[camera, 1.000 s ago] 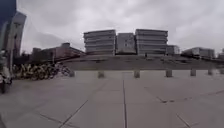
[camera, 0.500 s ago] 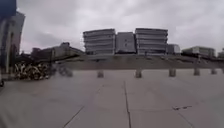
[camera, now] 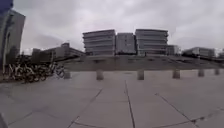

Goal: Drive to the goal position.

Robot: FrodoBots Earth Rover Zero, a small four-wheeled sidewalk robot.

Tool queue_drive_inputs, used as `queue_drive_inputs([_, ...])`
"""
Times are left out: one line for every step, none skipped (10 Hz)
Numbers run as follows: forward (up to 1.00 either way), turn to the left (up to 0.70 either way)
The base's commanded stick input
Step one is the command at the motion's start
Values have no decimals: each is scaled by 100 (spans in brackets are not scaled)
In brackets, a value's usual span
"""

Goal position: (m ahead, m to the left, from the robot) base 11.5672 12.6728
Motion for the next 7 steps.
queue_drive_inputs([70,2])
queue_drive_inputs([70,2])
queue_drive_inputs([70,2])
queue_drive_inputs([70,2])
queue_drive_inputs([70,2])
queue_drive_inputs([70,2])
queue_drive_inputs([70,2])
